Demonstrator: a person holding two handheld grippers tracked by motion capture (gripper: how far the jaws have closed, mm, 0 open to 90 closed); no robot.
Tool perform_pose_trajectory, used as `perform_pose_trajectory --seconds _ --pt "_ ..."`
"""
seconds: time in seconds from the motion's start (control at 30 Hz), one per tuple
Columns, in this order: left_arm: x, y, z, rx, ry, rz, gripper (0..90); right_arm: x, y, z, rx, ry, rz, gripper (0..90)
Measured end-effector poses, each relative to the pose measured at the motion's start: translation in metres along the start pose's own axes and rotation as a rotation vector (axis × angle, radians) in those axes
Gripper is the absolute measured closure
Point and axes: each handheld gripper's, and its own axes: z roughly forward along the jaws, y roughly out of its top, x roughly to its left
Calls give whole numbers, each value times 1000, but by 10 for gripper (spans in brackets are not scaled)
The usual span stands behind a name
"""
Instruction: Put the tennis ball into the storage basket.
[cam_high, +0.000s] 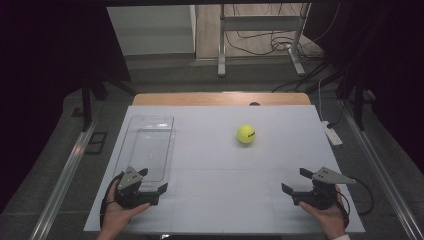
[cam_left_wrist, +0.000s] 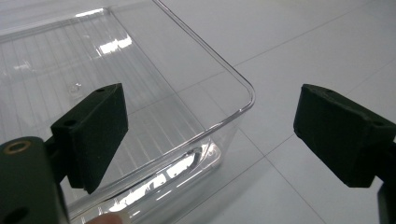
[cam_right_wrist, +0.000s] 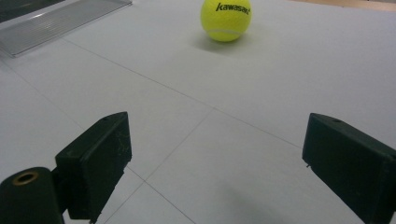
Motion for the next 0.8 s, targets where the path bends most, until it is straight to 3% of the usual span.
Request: perform_pose_trajectory --seconds 0.8 --pt "-8 9 0 -1 -15 9 119 2 0 -1 4 -6 1 90"
